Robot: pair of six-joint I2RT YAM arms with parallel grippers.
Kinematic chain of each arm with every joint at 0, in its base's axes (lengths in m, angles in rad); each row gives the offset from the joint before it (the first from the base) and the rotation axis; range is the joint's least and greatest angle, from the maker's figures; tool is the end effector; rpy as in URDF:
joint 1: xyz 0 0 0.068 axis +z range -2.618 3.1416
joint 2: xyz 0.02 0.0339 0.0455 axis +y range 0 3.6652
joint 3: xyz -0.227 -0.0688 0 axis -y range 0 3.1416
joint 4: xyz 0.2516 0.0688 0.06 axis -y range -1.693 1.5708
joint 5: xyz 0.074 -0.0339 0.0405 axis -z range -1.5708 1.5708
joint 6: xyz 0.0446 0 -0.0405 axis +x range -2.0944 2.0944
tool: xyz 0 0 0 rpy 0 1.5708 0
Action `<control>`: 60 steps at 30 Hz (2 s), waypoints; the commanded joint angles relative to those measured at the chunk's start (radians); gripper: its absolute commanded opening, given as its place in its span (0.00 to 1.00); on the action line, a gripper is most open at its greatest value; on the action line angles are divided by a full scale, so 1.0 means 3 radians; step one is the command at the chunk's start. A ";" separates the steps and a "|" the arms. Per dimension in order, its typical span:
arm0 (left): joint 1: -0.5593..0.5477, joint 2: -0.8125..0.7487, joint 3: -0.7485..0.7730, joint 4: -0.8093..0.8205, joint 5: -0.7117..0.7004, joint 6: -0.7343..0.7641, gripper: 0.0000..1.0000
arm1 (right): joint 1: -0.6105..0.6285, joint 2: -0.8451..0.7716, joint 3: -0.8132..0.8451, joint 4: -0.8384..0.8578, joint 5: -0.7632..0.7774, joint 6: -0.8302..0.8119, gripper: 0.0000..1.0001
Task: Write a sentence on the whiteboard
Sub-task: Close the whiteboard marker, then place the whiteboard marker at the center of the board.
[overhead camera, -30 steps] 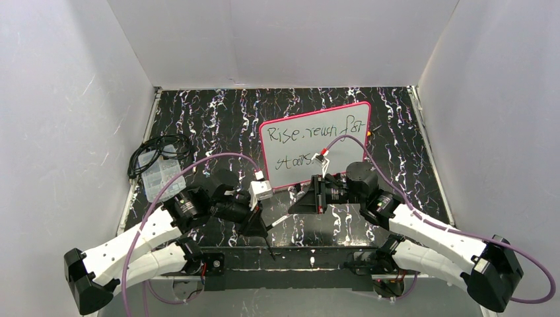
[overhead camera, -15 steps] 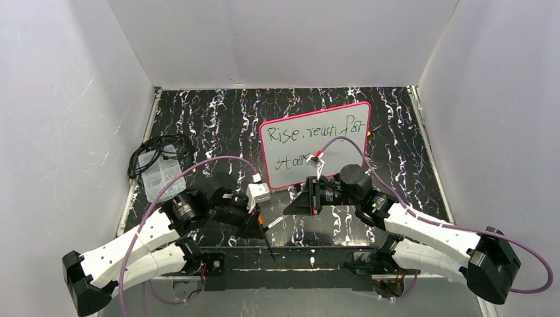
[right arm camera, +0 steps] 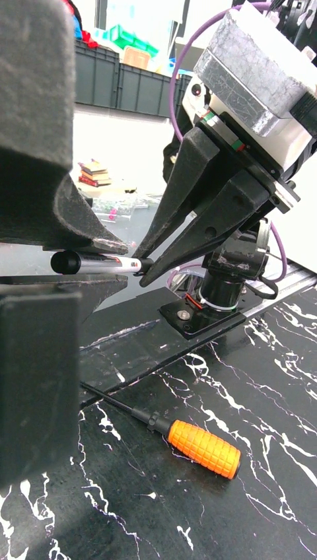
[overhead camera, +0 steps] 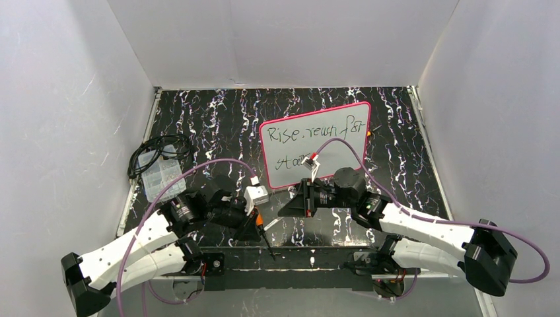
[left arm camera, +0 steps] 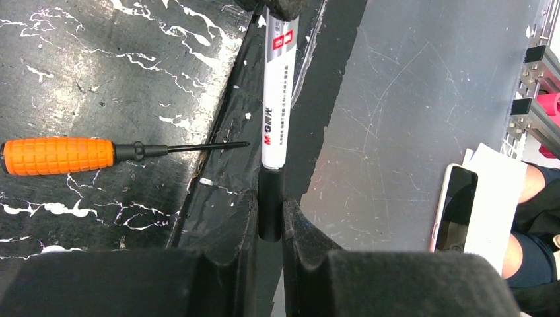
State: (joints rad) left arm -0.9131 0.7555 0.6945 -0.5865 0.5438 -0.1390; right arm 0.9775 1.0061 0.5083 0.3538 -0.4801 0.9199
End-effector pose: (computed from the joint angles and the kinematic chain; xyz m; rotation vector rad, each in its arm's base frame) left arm 0.1034 -0.1716 0.2460 1.1877 2.0512 -1.1525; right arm 0.1286 0.2276 0.2215 -0.4875 2.0135 1.7145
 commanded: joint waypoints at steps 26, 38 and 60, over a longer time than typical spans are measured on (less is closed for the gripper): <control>0.0271 -0.0015 0.0216 0.1533 -0.0084 -0.0145 0.00 | 0.0561 0.0398 0.0005 -0.0098 -0.0010 0.0248 0.01; 0.0267 0.0056 0.0286 0.0879 0.0310 0.0127 0.58 | 0.0433 0.0025 0.0507 -0.1174 0.0422 -0.0307 0.01; -0.0091 0.0830 0.0330 0.0761 0.0470 0.0075 0.63 | 0.0362 -0.0171 0.0719 -0.1032 0.0564 -0.0415 0.02</control>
State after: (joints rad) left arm -0.9203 1.0119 0.7639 -0.3447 0.6907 -0.1154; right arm 1.0885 0.9783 0.6712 -0.0200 -0.3164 0.8219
